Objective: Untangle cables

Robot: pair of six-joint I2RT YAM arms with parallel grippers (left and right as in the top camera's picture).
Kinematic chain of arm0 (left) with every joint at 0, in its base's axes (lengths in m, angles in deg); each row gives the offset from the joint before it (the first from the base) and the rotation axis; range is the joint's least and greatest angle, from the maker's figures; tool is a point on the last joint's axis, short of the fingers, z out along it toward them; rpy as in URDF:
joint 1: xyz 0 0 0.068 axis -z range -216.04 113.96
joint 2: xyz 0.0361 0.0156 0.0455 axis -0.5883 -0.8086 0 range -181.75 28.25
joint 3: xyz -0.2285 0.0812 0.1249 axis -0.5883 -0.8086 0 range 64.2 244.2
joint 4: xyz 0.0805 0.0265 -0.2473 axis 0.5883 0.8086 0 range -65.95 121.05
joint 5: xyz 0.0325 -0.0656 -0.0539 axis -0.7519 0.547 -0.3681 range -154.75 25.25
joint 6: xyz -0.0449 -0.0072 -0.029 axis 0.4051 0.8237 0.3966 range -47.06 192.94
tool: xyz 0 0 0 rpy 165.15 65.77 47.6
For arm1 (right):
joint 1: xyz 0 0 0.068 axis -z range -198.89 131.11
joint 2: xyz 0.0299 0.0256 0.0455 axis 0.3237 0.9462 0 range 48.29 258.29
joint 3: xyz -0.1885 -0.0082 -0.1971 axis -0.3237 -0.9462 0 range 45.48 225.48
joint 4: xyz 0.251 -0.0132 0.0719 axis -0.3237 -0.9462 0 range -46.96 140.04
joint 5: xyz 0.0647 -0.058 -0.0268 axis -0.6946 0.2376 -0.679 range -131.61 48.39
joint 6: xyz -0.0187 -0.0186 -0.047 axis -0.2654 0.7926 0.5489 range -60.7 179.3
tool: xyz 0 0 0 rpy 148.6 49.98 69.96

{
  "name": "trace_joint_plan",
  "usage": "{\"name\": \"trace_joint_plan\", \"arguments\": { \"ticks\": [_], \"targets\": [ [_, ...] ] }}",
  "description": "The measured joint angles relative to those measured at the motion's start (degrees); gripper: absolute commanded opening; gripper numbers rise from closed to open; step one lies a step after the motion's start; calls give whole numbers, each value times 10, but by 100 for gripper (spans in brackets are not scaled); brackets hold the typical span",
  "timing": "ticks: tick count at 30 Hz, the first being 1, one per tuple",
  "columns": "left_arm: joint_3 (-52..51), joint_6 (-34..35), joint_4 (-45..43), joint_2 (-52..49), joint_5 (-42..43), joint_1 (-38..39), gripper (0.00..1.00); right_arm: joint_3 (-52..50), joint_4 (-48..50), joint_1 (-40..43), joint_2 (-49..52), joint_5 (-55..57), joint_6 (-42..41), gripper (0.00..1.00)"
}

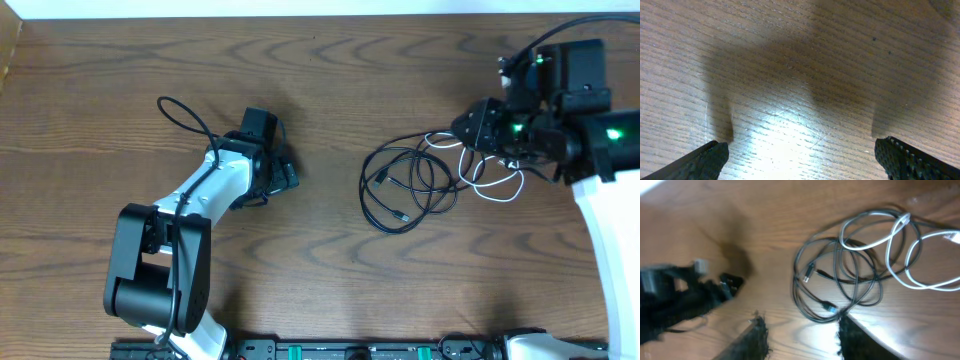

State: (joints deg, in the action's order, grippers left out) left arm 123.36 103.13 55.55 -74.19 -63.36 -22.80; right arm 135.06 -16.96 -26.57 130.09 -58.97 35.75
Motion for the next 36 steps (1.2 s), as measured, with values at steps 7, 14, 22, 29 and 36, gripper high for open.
{"name": "trace_joint_plan", "arguments": {
  "ticks": [7,14,22,29,36],
  "targets": [
    [0,0,0,0,0,0,100,-23,5,-7,93,36,-28,68],
    [0,0,0,0,0,0,100,-30,2,-10,146,82,-33,27],
    [0,0,0,0,0,0,100,-53,-21,-17,146,177,-18,35],
    [0,0,0,0,0,0,100,-142,78,-21,146,213,-13,29],
    [0,0,0,0,0,0,100,-162,173,-21,146,190,-3,42]
  ]
}}
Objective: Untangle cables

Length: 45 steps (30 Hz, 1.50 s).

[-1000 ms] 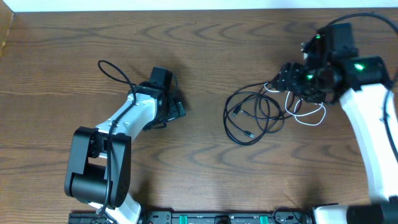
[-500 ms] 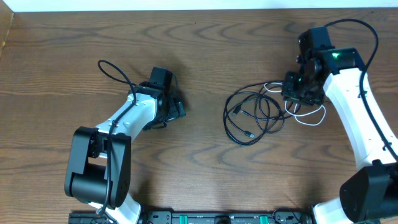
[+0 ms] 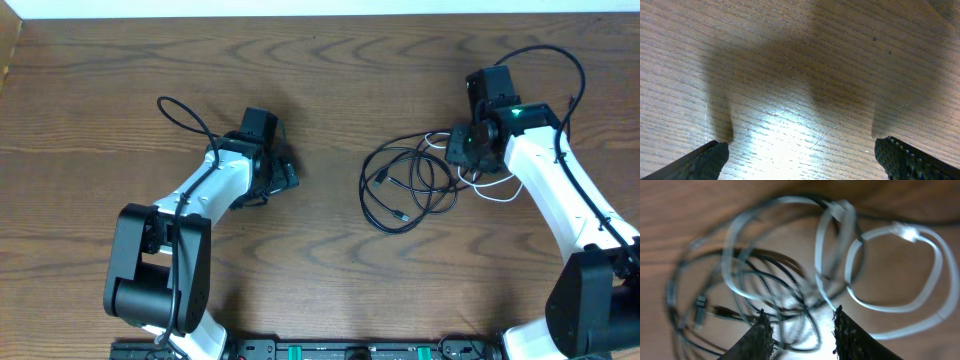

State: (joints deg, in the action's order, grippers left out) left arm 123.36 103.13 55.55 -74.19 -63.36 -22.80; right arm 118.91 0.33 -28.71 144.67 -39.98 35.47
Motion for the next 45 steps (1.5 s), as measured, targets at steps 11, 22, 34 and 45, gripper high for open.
{"name": "trace_joint_plan", "arguments": {
  "ticks": [11,22,34,45],
  "targets": [
    [0,0,0,0,0,0,100,0,24,-48,0,-56,59,72],
    [0,0,0,0,0,0,100,0,13,-82,0,-31,19,83],
    [0,0,0,0,0,0,100,0,0,-101,0,-29,6,88],
    [0,0,0,0,0,0,100,0,48,-117,0,-27,48,99]
  ]
}}
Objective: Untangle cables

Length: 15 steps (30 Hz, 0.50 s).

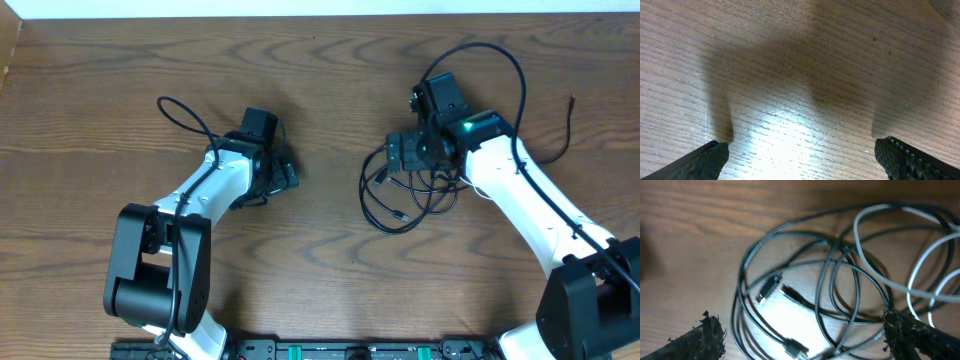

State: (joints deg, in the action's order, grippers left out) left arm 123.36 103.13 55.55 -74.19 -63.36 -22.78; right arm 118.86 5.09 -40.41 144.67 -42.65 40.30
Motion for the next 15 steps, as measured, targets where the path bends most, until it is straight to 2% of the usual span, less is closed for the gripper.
{"name": "trace_joint_plan", "arguments": {
  "ticks": [7,15],
  "targets": [
    [0,0,0,0,0,0,100,0,18,0,15,28,-9,99],
    [0,0,0,0,0,0,100,0,103,-1,45,48,16,97]
  ]
}}
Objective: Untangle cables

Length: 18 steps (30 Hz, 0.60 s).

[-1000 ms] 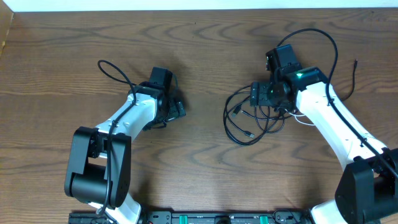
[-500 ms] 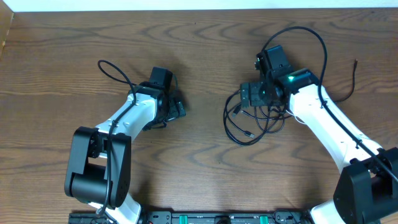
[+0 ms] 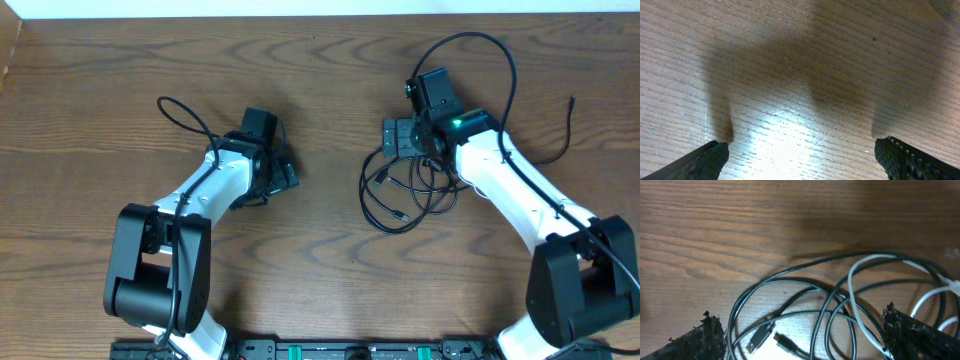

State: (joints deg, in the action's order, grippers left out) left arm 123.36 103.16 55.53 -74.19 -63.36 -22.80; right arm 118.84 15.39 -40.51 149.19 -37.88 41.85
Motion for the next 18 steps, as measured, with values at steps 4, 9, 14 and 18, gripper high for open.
{"name": "trace_joint_plan", "arguments": {
  "ticks": [4,9,14,18],
  "targets": [
    [0,0,0,0,0,0,100,0,-3,-1,6,-15,5,87],
    [0,0,0,0,0,0,100,5,-59,-22,5,-56,12,90],
    [0,0,0,0,0,0,100,8,-107,-42,-16,-51,15,99],
    [0,0,0,0,0,0,100,13,-134,-43,-26,-12,16,99]
  ]
}}
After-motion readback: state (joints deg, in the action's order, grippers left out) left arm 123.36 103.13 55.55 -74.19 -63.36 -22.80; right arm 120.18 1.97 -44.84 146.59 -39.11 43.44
